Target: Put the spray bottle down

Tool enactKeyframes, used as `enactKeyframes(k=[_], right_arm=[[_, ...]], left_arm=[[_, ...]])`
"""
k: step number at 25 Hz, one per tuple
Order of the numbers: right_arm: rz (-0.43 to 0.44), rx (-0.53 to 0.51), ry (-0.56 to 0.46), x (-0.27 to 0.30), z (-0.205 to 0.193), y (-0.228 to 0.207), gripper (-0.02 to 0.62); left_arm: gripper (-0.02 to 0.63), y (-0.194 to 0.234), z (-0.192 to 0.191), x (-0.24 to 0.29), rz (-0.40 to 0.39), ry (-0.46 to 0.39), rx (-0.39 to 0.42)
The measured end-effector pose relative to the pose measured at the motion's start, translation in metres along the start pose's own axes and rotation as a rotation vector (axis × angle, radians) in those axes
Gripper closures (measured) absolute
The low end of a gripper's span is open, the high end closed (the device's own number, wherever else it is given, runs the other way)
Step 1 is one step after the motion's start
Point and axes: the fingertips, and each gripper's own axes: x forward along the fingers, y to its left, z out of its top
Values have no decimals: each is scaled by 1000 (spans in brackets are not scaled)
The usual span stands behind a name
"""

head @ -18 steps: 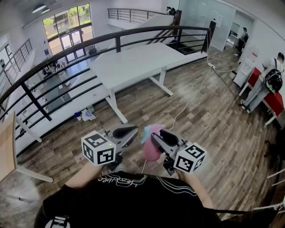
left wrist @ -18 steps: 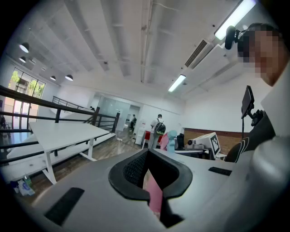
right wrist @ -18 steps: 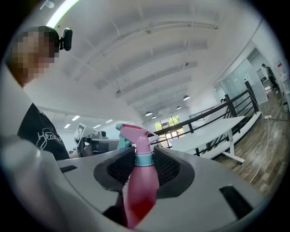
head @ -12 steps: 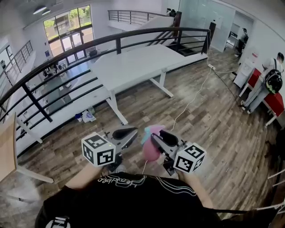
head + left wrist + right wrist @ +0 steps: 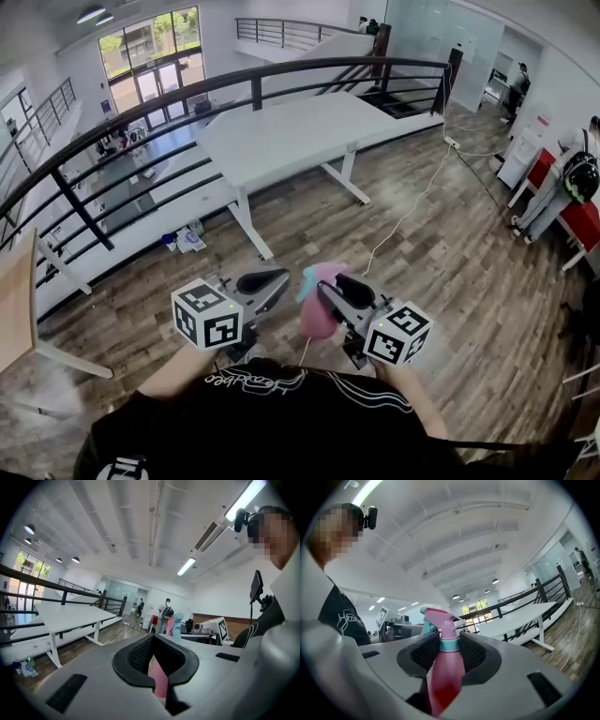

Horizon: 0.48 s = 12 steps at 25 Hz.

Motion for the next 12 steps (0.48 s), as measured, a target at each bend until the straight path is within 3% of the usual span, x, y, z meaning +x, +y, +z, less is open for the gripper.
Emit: enactKeyframes(k=[8,12], right_arm=[[23,-9,36,19,-15,-6,463],[32,11,69,31,-26,-15,463]], left_arm=[[600,20,-8,-5,34,-7,-24],[600,38,-18,-3,51,-8,-77]])
